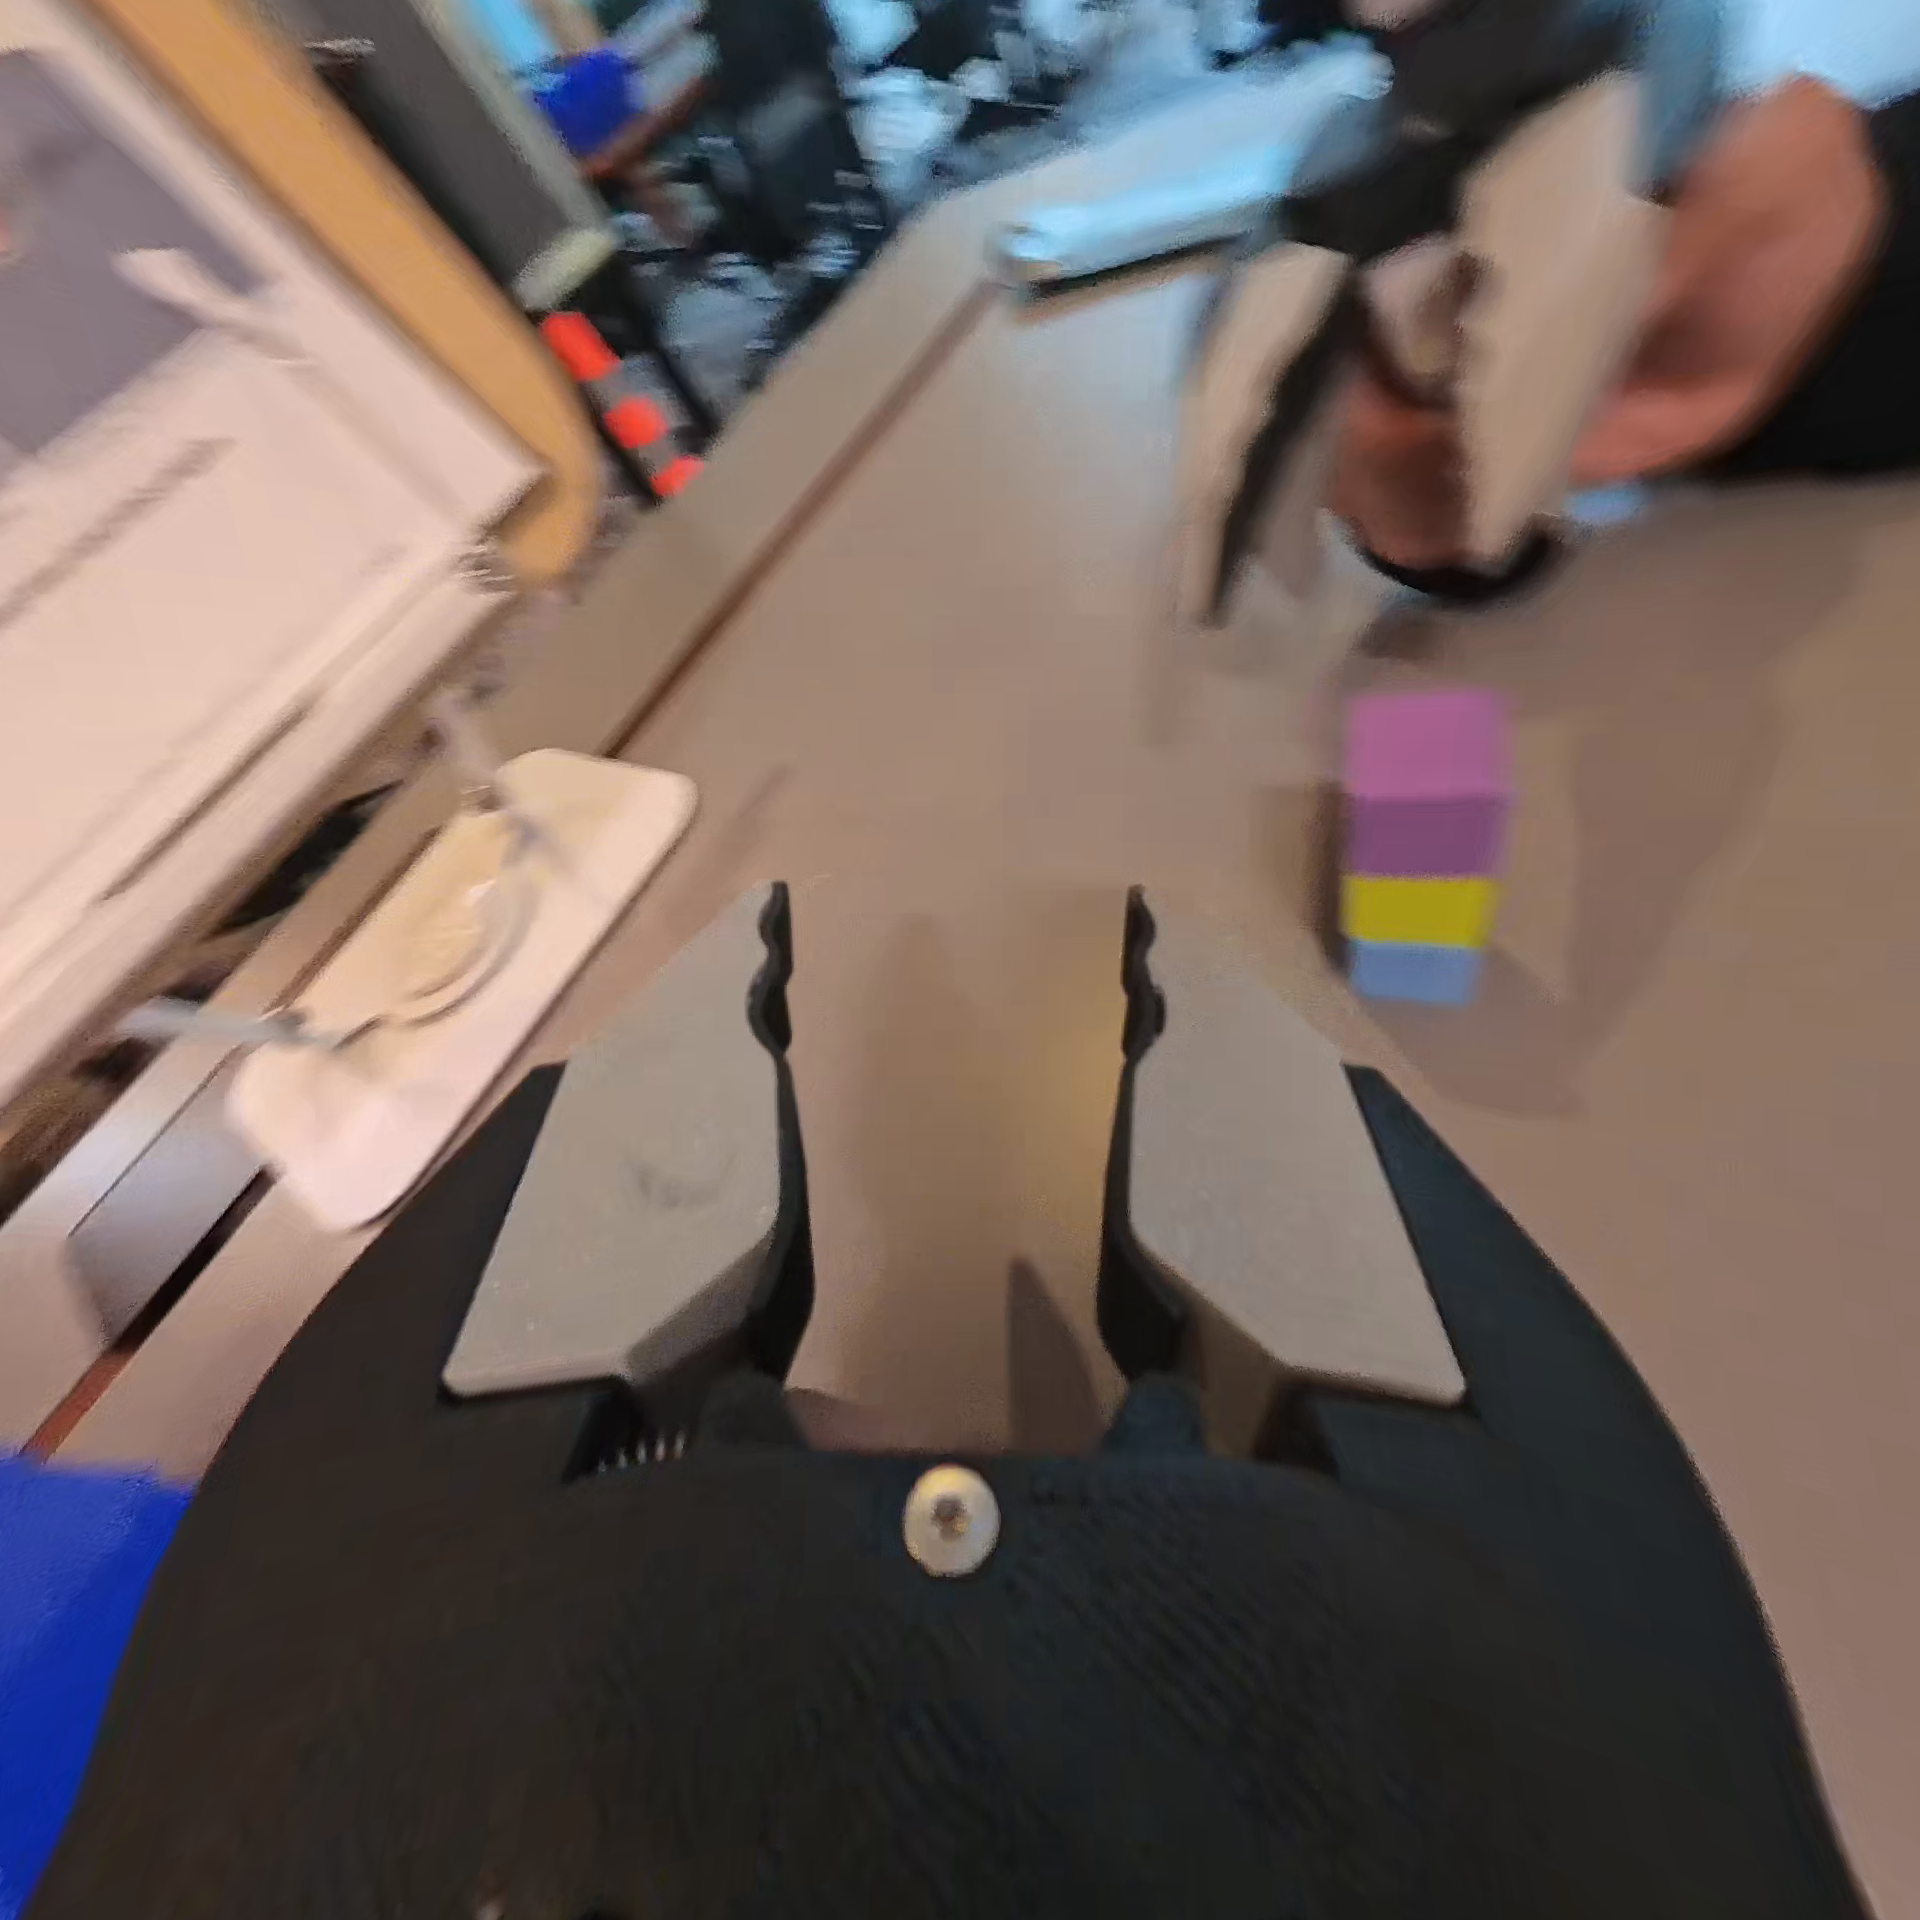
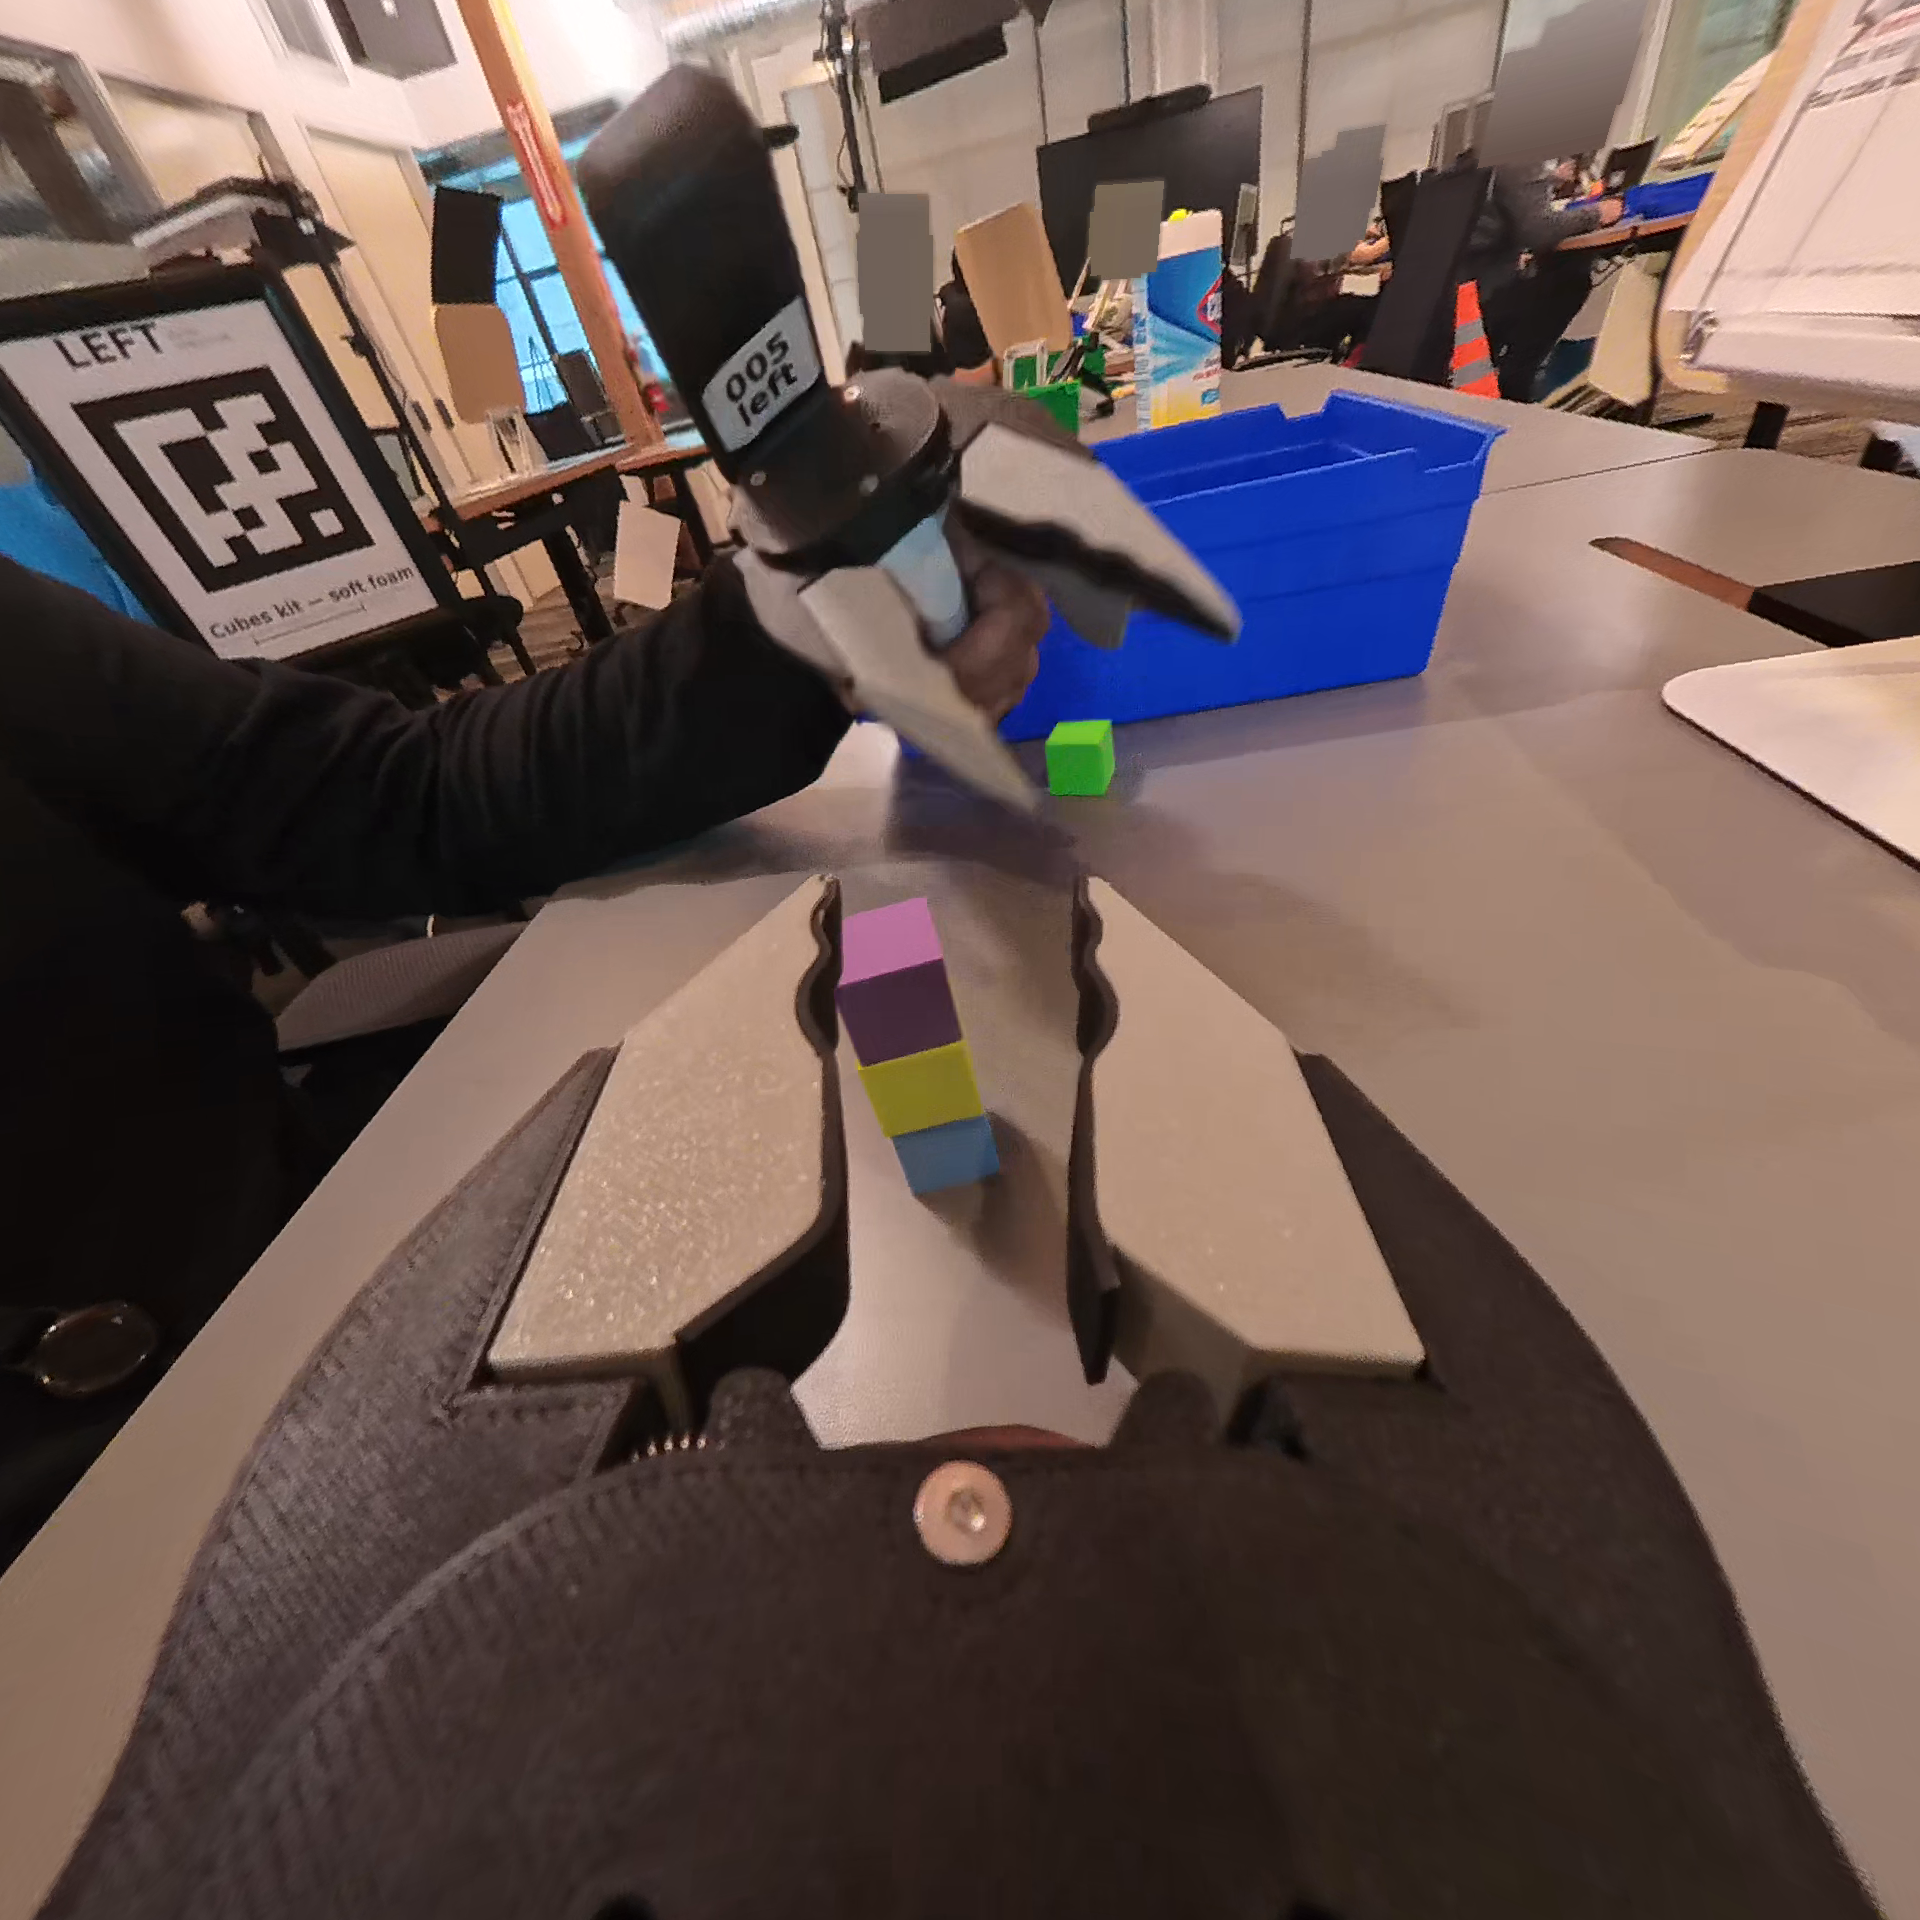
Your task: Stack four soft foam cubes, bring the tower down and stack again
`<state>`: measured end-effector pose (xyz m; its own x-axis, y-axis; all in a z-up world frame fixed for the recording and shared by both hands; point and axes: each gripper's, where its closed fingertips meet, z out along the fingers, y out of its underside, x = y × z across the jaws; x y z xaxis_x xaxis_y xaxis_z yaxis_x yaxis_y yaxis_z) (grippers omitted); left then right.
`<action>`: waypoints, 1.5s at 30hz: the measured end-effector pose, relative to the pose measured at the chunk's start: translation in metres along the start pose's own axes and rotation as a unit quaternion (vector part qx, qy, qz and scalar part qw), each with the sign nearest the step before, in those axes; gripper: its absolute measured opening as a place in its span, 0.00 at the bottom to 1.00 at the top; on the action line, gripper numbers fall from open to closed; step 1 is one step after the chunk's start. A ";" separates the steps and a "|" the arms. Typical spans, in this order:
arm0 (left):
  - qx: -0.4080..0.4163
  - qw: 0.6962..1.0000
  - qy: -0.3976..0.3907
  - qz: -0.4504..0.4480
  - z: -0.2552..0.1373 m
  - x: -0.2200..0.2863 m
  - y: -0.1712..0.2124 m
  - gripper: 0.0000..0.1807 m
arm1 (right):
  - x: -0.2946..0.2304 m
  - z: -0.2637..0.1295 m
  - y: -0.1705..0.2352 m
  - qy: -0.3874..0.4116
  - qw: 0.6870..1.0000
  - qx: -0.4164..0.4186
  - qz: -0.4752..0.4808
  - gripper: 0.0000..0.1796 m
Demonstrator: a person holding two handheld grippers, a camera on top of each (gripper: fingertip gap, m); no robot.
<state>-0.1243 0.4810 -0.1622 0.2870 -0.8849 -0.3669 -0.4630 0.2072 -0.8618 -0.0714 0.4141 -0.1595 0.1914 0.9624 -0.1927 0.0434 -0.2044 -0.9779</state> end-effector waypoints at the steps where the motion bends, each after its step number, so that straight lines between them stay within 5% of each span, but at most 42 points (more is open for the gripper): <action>1: 0.004 0.999 -0.028 -0.022 -0.002 -0.014 -0.001 0.35 | 0.001 -0.001 -0.001 0.001 1.000 0.003 0.002 0.23; 12: -0.028 0.967 -0.183 -0.177 -0.023 -0.085 0.023 0.34 | 0.000 0.001 0.002 -0.003 1.000 -0.005 0.004 0.24; 19: -0.033 0.959 -0.249 -0.133 -0.034 -0.100 0.019 0.35 | -0.001 0.002 0.002 -0.005 1.000 -0.007 0.005 0.24; 39: -0.257 0.966 -0.033 -0.007 -0.050 -0.026 0.053 0.32 | -0.002 0.002 0.002 -0.015 1.000 -0.007 0.013 0.24; 45: -0.395 0.907 0.082 0.123 -0.069 -0.016 0.089 0.37 | -0.005 0.004 0.003 -0.020 1.000 -0.011 0.013 0.24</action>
<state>-0.2279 0.4855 -0.2092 -0.0049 -0.9157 -0.4019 -0.9710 0.1005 -0.2169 -0.0760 0.4096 -0.1623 0.1542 0.9628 -0.2221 0.0611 -0.2336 -0.9704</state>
